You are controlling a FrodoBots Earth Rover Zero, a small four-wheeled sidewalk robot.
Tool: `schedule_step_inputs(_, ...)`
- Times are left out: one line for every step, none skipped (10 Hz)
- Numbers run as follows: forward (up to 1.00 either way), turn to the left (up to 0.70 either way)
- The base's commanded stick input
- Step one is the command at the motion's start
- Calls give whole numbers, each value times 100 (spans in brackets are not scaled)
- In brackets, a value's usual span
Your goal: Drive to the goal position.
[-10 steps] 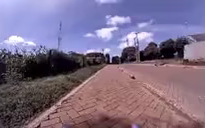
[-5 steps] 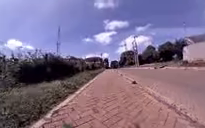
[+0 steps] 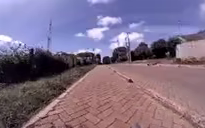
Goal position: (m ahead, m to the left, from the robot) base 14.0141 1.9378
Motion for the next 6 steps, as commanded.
schedule_step_inputs(100, 0)
schedule_step_inputs(100, 0)
schedule_step_inputs(100, 0)
schedule_step_inputs(100, 0)
schedule_step_inputs(100, 0)
schedule_step_inputs(100, 0)
